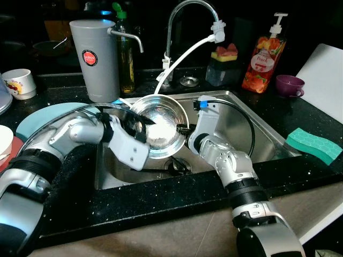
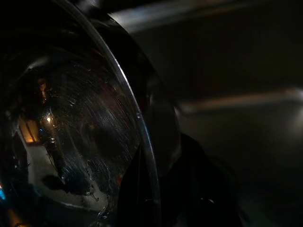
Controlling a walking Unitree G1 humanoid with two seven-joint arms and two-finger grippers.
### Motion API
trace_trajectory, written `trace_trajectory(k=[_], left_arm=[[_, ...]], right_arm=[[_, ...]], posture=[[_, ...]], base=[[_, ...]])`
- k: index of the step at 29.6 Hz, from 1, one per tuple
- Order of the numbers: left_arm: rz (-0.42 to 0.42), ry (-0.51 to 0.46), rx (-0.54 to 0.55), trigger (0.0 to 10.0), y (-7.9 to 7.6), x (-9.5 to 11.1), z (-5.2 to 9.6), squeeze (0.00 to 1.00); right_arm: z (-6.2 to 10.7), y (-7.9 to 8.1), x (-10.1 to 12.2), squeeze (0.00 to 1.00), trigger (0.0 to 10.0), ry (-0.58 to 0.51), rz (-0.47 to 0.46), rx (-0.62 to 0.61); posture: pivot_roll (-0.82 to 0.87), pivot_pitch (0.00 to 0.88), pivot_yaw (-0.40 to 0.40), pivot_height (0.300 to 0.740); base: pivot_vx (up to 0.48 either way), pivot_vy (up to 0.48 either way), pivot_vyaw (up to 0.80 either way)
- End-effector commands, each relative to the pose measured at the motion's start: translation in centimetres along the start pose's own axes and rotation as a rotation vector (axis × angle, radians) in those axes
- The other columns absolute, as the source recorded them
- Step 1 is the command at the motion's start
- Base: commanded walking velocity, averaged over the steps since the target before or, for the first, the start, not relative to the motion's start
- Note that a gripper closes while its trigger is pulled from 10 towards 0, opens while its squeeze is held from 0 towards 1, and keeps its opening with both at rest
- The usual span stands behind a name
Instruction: Kitchen organization
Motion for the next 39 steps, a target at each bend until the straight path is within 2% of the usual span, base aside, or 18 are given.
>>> trace_trajectory(k=[1,2,3,4,6,7,8,9,16,17,18,19,20,25,26,33,35,39], left_arm=[[0.108,0.009,0.023,10.0,1.3,-0.2,1.2,0.00],[0.240,0.024,0.065,10.0,2.8,-0.5,2.3,0.00],[0.240,0.024,0.065,10.0,2.8,-0.5,2.3,0.00],[0.350,0.057,0.103,10.0,4.0,-1.2,3.2,0.00],[0.395,0.077,0.120,10.0,4.4,-1.5,3.6,0.00],[0.590,0.164,0.158,10.0,5.3,-3.3,5.0,0.00],[0.590,0.164,0.158,10.0,5.3,-3.3,5.0,0.00],[0.718,0.212,0.146,10.0,5.3,-4.2,6.2,0.00],[0.837,0.288,0.064,10.0,3.9,-5.5,8.4,0.00],[0.862,0.306,0.027,10.0,3.2,-5.5,9.1,0.13],[0.879,0.317,0.003,10.0,2.8,-5.5,9.6,0.13],[0.880,0.347,-0.008,10.0,2.3,-5.7,10.2,0.19],[0.885,0.370,-0.010,10.0,2.1,-5.7,10.4,0.20],[0.879,0.410,-0.008,10.0,1.7,-5.8,10.9,0.20],[0.863,0.423,-0.018,10.0,1.4,-5.8,11.0,0.23],[0.863,0.423,-0.018,10.0,1.4,-5.8,11.0,0.23],[0.738,0.481,-0.051,10.0,1.5,-4.7,12.1,0.24],[0.662,0.517,-0.072,10.0,1.6,-4.3,12.7,0.23]], right_arm=[[-0.2,-0.6,0.7,0.00,0.0,-0.027,0.069,-0.030],[-0.4,-0.7,0.7,0.00,4.7,-0.031,0.162,-0.034],[-0.4,-0.7,0.7,0.00,4.7,-0.031,0.162,-0.034],[-0.7,-0.3,0.6,0.00,10.0,-0.025,0.244,-0.002],[-0.8,-0.1,0.4,0.00,10.0,-0.019,0.278,0.016],[-1.1,1.0,0.0,0.00,10.0,-0.008,0.419,0.100],[-1.1,1.0,0.0,0.00,10.0,-0.008,0.419,0.100],[-1.3,2.1,-0.3,0.00,10.0,-0.008,0.521,0.181],[-1.4,3.9,-0.8,0.00,10.0,-0.014,0.680,0.288],[-1.4,4.3,-0.9,0.32,10.0,-0.021,0.719,0.306],[-1.4,4.5,-0.9,0.32,10.0,-0.026,0.742,0.317],[-1.4,4.7,-1.0,0.73,10.0,-0.031,0.763,0.327],[-1.4,4.8,-1.0,0.88,10.0,-0.035,0.778,0.336],[-1.5,4.8,-0.9,0.88,10.0,-0.045,0.787,0.341],[-1.4,4.7,-0.6,1.00,10.0,-0.060,0.779,0.338],[-1.4,4.7,-0.6,1.00,10.0,-0.060,0.779,0.338],[-1.0,4.0,2.5,1.00,10.0,-0.196,0.742,0.279],[-0.6,3.7,4.5,1.00,10.0,-0.283,0.725,0.248]], posture=[[0.17,0.192,-0.070,0.740],[0.17,0.196,-0.073,0.740],[0.17,0.196,-0.073,0.740],[0.19,0.202,-0.080,0.740],[0.19,0.204,-0.082,0.740],[0.21,0.210,-0.090,0.740],[0.21,0.210,-0.090,0.740],[0.22,0.210,-0.092,0.740],[0.23,0.208,-0.092,0.740],[0.23,0.205,-0.092,0.740],[0.23,0.205,-0.092,0.740],[0.23,0.197,-0.085,0.740],[0.23,0.197,-0.085,0.740],[0.23,0.197,-0.085,0.740],[0.22,0.187,-0.080,0.740],[0.22,0.187,-0.080,0.740],[0.22,0.175,-0.072,0.740],[0.23,0.174,-0.072,0.740]], base=[[0.000,0.000,0.00],[0.000,0.000,0.00],[0.000,0.000,0.00],[0.000,0.000,0.00],[0.000,0.000,0.00],[0.000,0.000,0.00],[0.000,0.000,0.00],[0.000,0.000,0.00],[0.000,0.000,0.00],[0.000,0.000,0.00],[0.000,0.000,0.00],[0.000,0.000,0.00],[0.000,0.000,0.00],[0.000,0.000,0.00],[0.000,0.000,0.00],[0.000,0.000,0.00],[0.000,0.000,0.00],[0.000,0.000,0.00]])
Point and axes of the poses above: a point about 5 cm out from each wrist's last joint towards the gripper, its own z axis pointing back from the gripper into the wrist, its own x axis along the axis of the wrist's last joint, y = z × x, the point moved 2 cm from there along -z, pointing out of the wrist towards the gripper, and after that the axes turned 10 degrees about z, right-handed, at the moved point
